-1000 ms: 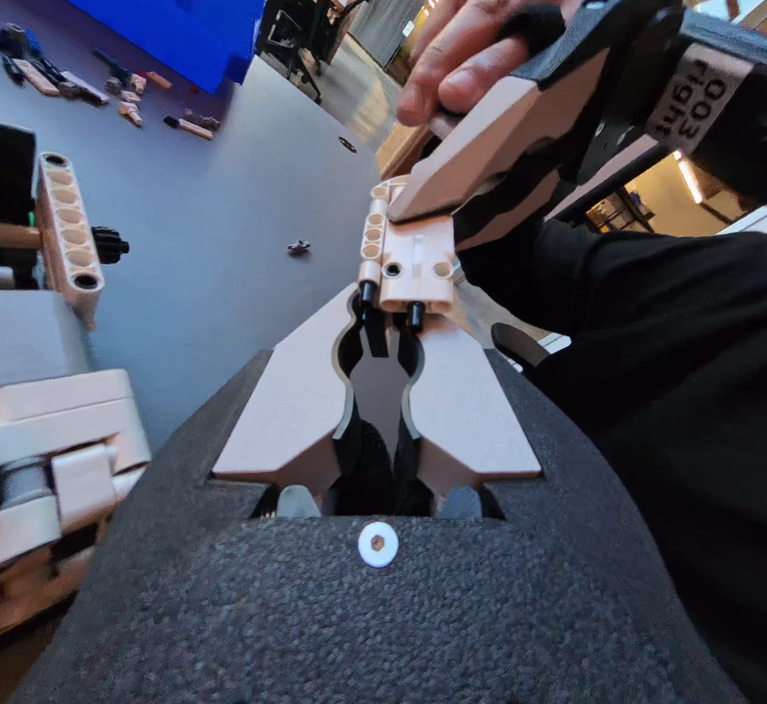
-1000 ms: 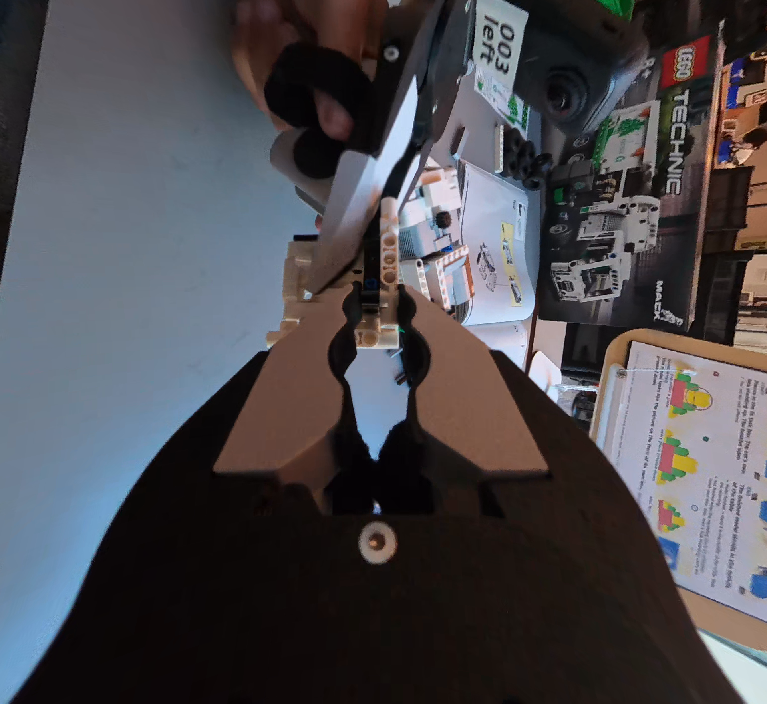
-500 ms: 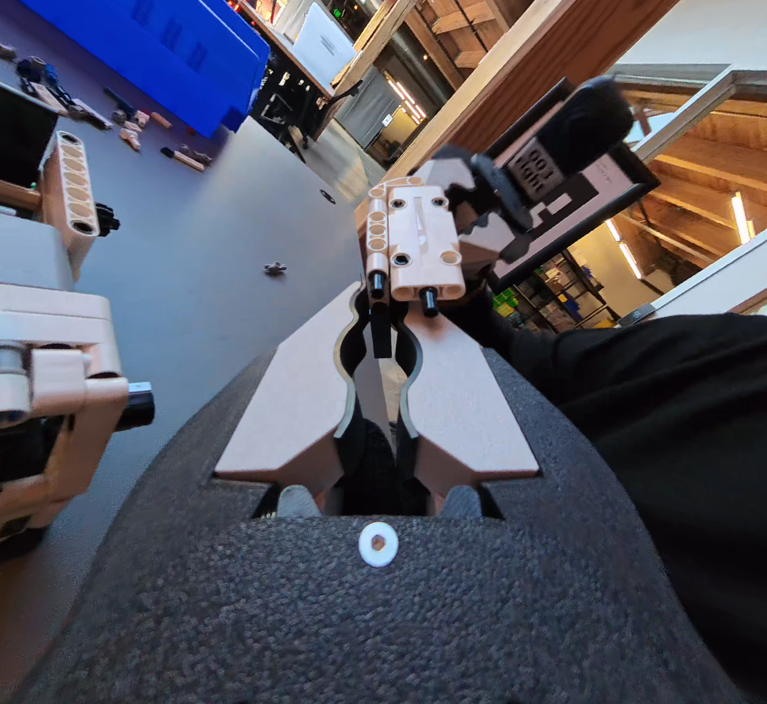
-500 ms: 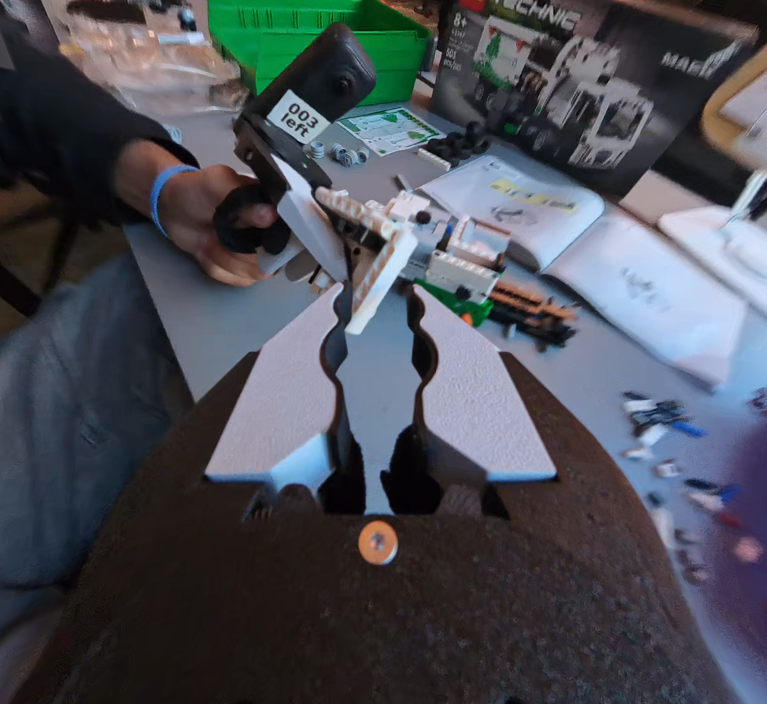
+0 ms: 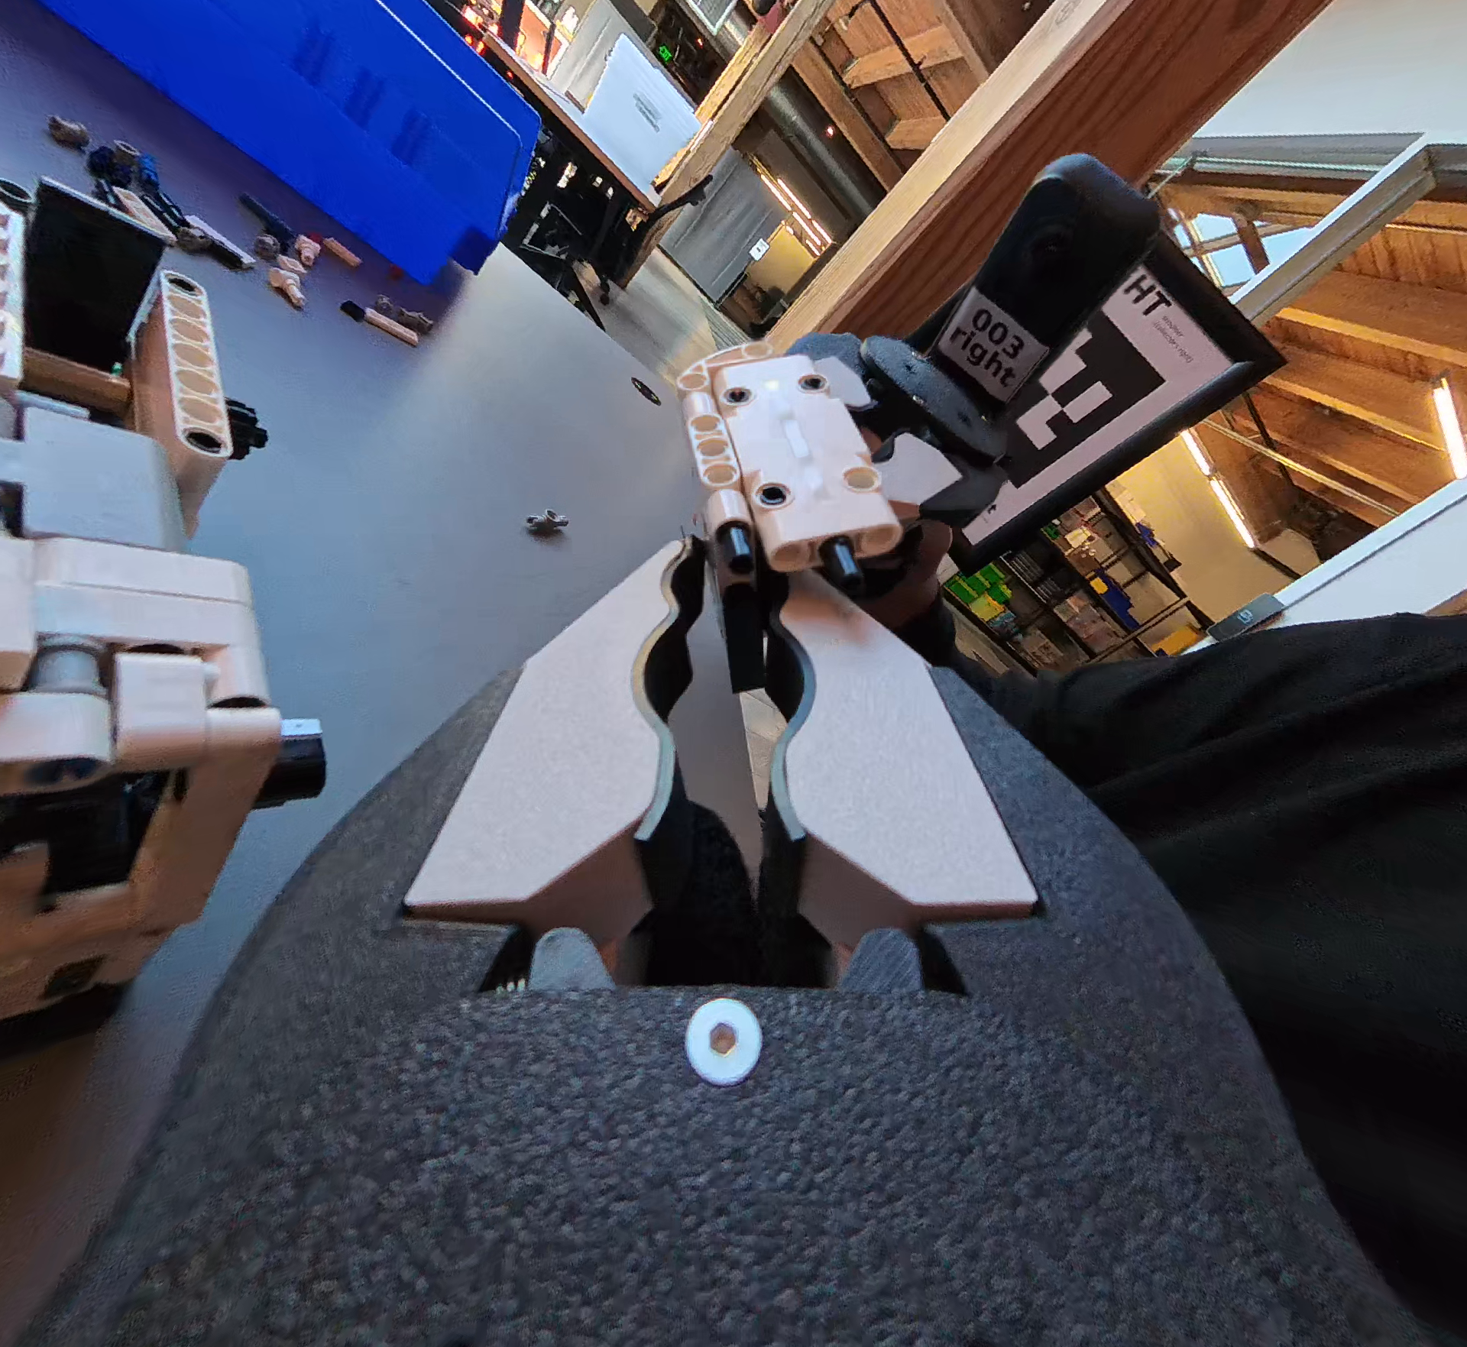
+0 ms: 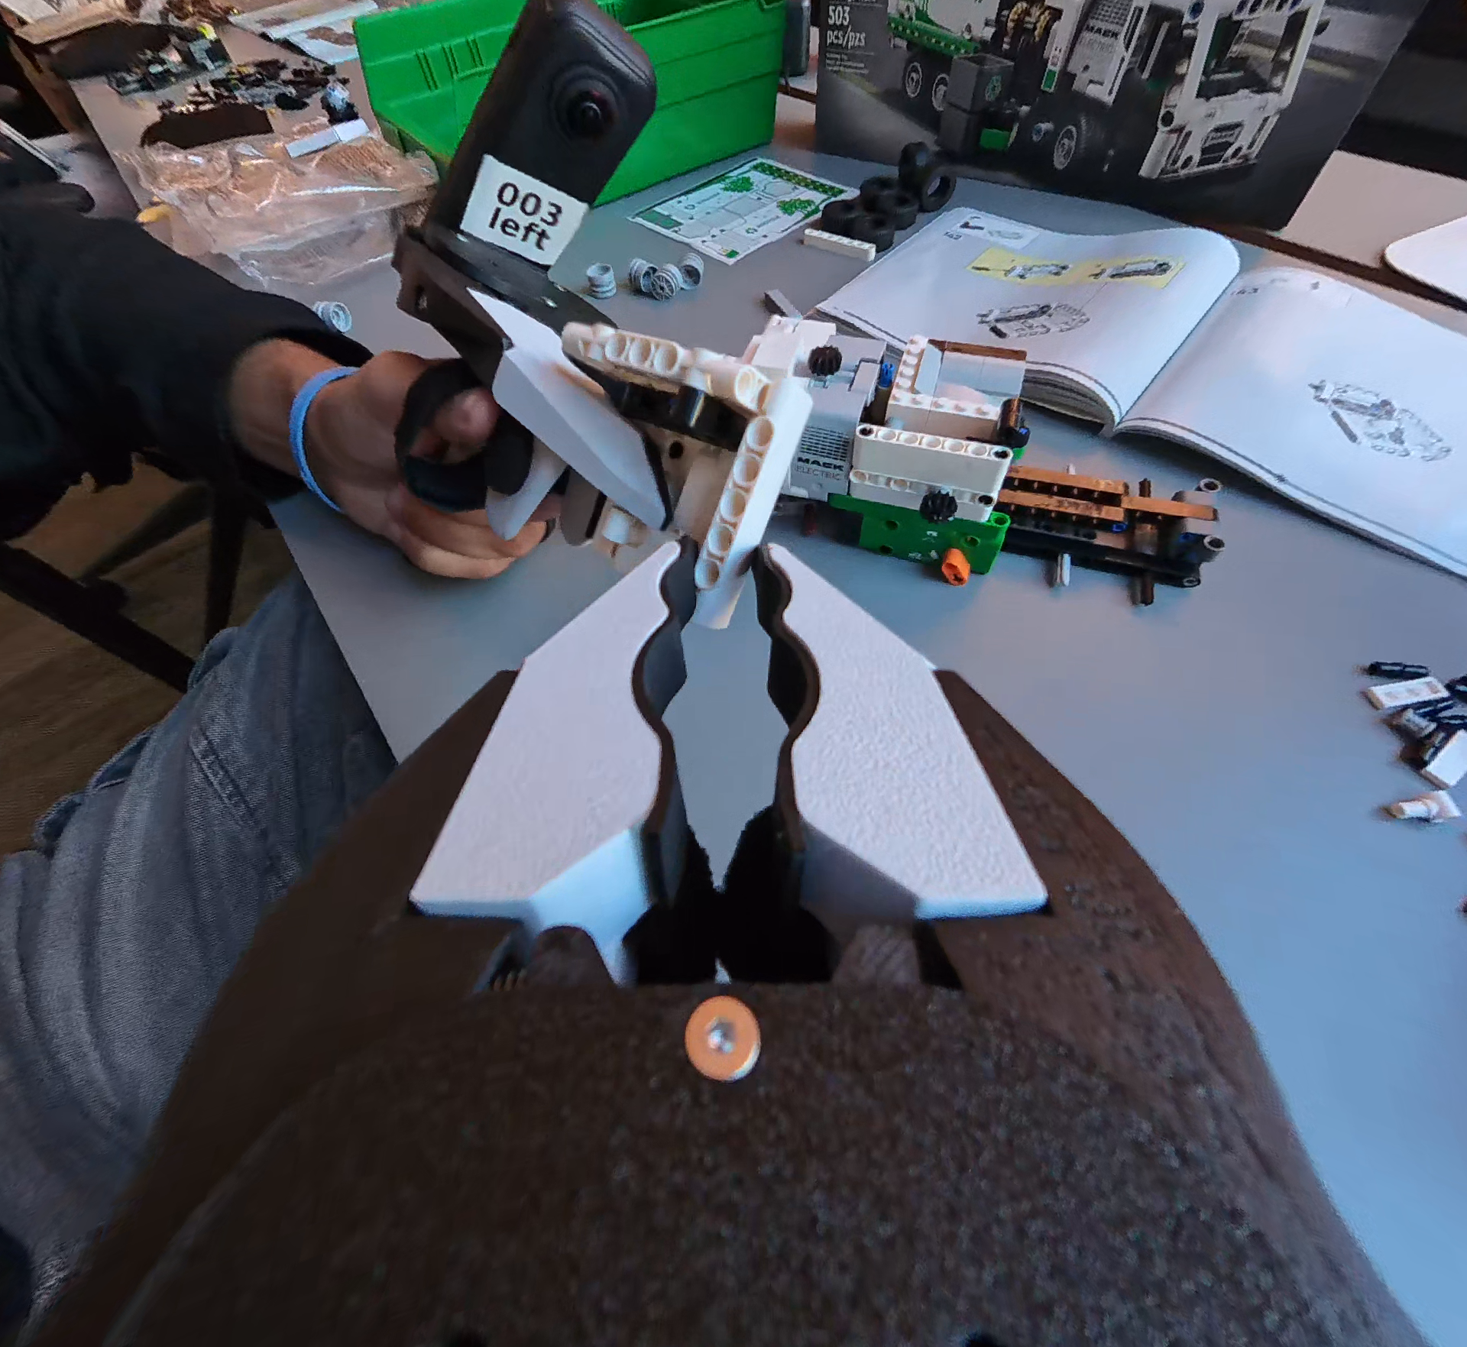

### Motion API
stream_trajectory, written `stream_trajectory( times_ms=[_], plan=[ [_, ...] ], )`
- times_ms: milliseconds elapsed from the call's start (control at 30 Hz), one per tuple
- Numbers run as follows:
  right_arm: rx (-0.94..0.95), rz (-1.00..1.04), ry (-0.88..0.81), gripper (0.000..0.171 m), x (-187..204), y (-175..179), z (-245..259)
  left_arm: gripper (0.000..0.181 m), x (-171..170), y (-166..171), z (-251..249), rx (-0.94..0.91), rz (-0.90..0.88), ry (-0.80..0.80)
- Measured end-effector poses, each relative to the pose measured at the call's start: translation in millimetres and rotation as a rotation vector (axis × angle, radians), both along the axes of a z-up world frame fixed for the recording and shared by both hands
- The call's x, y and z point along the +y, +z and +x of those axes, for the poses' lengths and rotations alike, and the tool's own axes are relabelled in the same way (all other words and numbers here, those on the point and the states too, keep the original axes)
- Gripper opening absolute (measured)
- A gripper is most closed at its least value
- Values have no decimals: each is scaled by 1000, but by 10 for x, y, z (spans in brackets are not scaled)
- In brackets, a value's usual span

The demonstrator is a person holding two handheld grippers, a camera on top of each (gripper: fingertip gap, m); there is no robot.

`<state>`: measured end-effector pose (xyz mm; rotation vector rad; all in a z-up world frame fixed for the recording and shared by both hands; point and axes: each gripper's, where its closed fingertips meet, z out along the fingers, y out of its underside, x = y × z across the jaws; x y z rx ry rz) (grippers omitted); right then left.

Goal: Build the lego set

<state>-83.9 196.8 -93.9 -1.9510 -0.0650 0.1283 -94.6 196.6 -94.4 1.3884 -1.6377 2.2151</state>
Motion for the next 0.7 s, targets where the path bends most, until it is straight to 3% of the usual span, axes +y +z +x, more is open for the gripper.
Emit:
stream_trajectory(
  times_ms=[333,467,533,600,700],
  plan=[
    [28,32,-103,14,43,6,-12,7,115,7,46,-35,59,123],
    [3,-12,-174,28,-396,11,280,7,194,-8,61,-9,49,135],
    [-56,-143,-244,32,-731,-238,573,7,184,-14,53,-7,58,130],
    [-40,-234,-226,28,-910,-461,672,7,157,-20,47,-13,73,124],
    [-50,-162,-211,20,-855,-487,786,6,146,-31,46,-13,86,124]
  ],
)
